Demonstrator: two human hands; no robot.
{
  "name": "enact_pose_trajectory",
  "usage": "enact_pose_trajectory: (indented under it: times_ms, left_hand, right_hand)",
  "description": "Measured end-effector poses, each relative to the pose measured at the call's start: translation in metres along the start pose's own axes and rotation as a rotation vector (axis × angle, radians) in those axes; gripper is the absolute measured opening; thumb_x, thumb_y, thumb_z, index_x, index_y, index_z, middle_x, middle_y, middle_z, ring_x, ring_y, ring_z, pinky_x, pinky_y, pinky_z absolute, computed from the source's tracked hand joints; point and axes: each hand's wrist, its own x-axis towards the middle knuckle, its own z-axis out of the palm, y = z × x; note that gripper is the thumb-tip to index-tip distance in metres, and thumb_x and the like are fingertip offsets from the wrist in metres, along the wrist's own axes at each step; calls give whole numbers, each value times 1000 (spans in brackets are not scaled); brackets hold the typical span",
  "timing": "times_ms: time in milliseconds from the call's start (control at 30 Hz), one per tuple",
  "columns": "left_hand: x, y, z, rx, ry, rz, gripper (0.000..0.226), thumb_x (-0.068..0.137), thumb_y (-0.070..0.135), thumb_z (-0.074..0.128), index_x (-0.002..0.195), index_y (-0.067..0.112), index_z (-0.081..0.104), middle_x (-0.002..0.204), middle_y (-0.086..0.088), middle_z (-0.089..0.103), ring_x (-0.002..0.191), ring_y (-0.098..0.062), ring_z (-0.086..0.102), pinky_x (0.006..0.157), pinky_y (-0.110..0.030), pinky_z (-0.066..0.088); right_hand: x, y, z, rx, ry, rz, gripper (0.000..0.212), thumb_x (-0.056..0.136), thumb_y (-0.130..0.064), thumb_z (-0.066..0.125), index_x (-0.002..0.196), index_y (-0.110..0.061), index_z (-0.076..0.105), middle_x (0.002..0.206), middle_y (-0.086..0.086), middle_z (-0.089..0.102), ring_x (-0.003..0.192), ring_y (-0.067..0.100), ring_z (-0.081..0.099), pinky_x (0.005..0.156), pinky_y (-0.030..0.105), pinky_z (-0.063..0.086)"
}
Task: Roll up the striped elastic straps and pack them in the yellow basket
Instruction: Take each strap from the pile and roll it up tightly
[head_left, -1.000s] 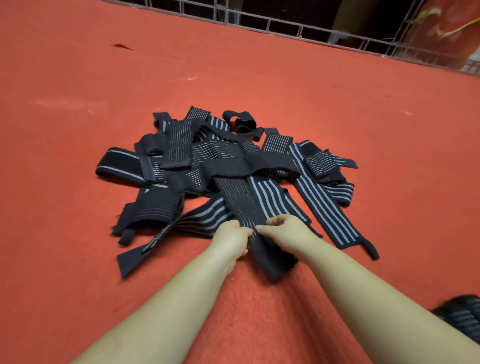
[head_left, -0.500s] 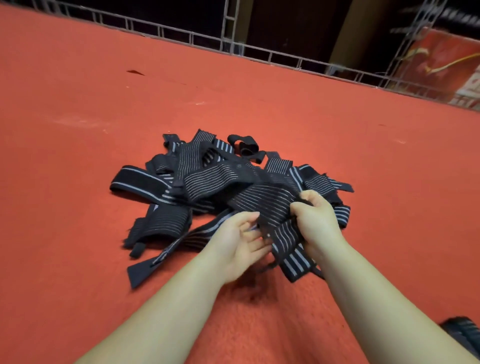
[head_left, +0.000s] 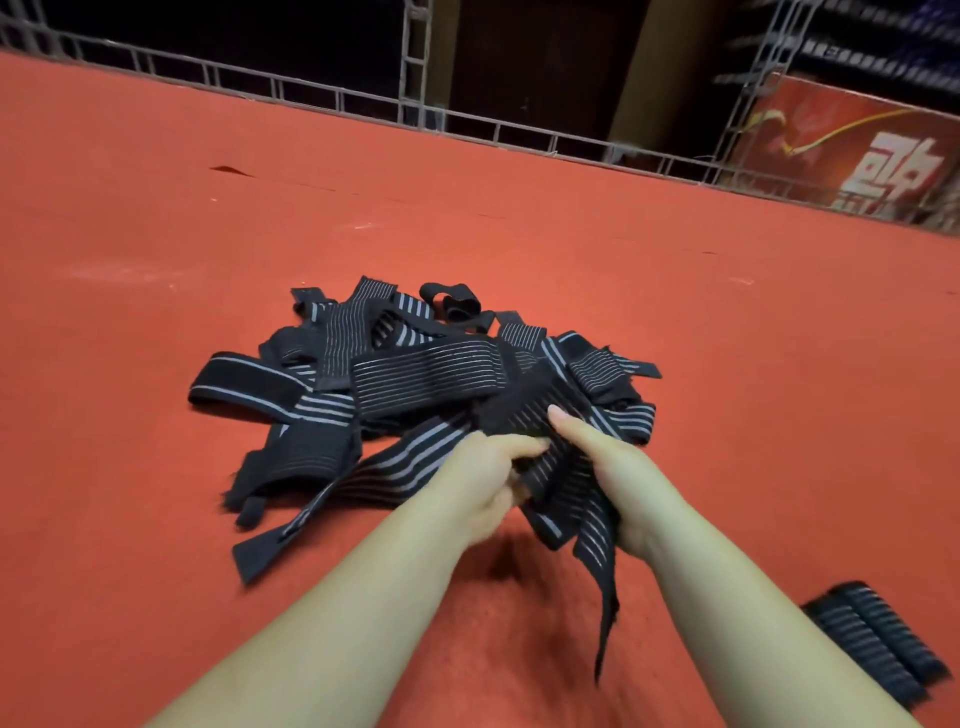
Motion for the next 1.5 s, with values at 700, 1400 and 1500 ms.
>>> enact_pose_trajectory:
  times_ms: [700,1400,1500]
  left_hand:
    - [-105,-19,-151,1144,419,7,27,81,20,69,59,16,52,53,2,55,46,-13,48,52,-26,36]
    - [-78,-62,-79,1985,252,88,42,86,40,55,119,15,46,124,-6,50,117,-26,45,97,-36,34]
    - [-74,-70,-69,1895,-30,239,40,83,11,50,122,23,44,119,-2,45,113,-23,44,96,-33,33]
  right_hand:
    - [-5,68,-19,-990,-270,189,40,58,-41,86,86,-22,64,92,-1,70,85,16,66,85,31,50]
    - [-23,33,-89,-1673,-247,459,34,66,-43,81,87,-21,66,83,-7,67,83,14,63,75,25,46]
    - [-22,20,-115,-1684,-165,480,31,69,-45,78,84,-21,68,77,-6,67,78,14,62,75,26,48]
